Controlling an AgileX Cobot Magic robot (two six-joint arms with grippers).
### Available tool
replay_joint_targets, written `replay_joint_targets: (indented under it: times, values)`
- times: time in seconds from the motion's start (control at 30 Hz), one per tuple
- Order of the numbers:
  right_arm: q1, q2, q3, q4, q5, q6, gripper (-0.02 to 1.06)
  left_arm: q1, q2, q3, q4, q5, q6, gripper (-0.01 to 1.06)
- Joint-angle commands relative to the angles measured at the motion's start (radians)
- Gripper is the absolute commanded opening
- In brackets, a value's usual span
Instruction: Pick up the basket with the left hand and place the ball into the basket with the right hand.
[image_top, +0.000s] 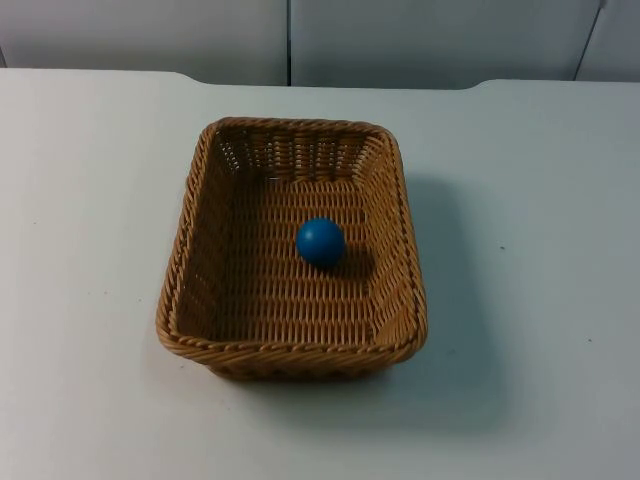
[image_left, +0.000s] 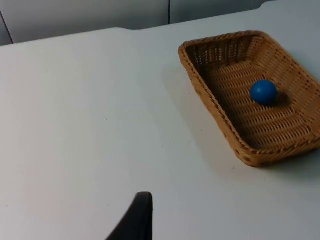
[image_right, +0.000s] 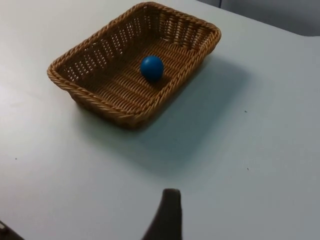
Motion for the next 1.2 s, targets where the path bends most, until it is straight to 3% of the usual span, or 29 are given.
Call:
replay_joint_targets:
  times: [0.0,0.23,0.33,1.17]
  values:
    - [-0.002,-0.004,0.011,-0.002,-0.021,-0.004,0.76,-0.008,-0.005,0.008,0.005,0.009,-0.016,0.95]
    - [-0.002,-0.004,0.011,-0.012,-0.021,0.012,0.76,-0.008,-0.005,0.01,0.005,0.009,-0.018,0.95]
    - [-0.002,-0.004,0.011,-0.053,-0.023,0.075,0.76,-0.008,-0.005,0.01,0.007,0.009,-0.02,0.95]
    - [-0.002,-0.004,0.011,-0.074,-0.029,0.113,0.76,-0.008,-0.005,0.01,0.007,0.009,-0.02,0.95]
